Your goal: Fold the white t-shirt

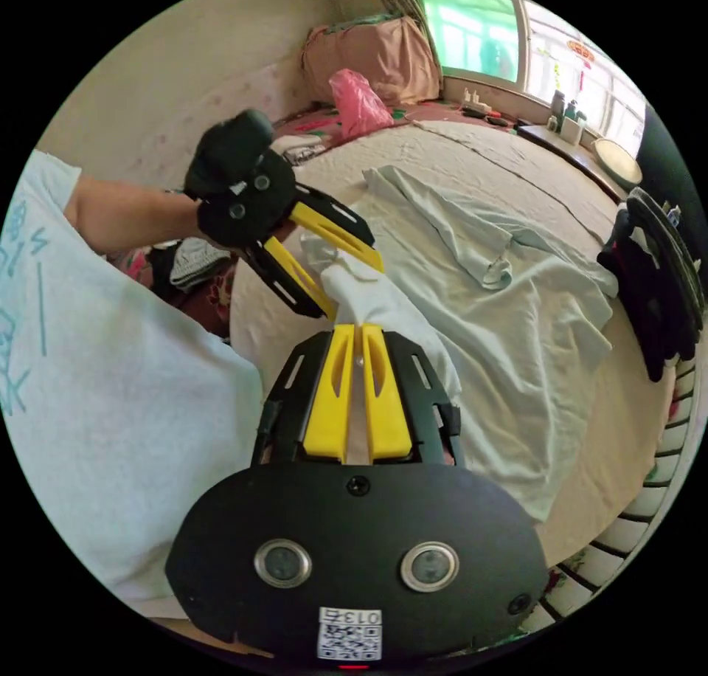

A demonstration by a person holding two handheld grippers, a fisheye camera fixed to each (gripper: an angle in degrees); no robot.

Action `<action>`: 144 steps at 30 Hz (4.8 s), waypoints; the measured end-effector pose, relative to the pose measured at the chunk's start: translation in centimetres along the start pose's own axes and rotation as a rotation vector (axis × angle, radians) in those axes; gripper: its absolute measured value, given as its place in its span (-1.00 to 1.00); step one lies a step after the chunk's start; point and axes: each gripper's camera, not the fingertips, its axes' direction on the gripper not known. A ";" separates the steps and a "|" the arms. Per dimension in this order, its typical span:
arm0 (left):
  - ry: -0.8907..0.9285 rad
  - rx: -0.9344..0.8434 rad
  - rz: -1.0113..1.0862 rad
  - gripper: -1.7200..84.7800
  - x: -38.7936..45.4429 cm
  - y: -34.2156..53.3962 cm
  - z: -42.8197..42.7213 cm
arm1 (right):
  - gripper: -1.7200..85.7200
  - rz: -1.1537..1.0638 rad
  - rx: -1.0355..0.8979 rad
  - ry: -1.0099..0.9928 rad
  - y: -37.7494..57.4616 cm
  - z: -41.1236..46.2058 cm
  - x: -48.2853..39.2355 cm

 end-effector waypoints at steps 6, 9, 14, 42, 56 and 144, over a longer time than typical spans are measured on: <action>0.200 0.096 0.018 -0.95 -1.4 2.9 -4.6 | -0.89 -0.001 0.146 -0.114 0.8 -6.1 -0.9; 0.338 0.131 -0.076 -0.97 -2.8 6.4 -6.6 | -0.85 0.114 0.121 0.037 3.2 -7.9 1.0; 0.430 0.144 -0.244 -0.97 -4.2 10.6 -7.6 | -0.76 0.498 -0.016 0.398 9.7 -9.1 9.4; 0.417 0.154 -0.427 -0.98 -6.9 14.9 -15.3 | -0.93 0.540 -0.067 0.345 8.3 -10.9 9.9; -0.240 0.619 -0.557 -0.98 -28.8 18.1 -48.9 | -0.93 0.112 0.508 0.705 -16.0 -35.6 5.5; 0.276 -0.085 -0.768 -0.66 -20.3 33.1 -32.5 | -0.76 0.460 -0.104 0.202 3.7 -13.5 14.6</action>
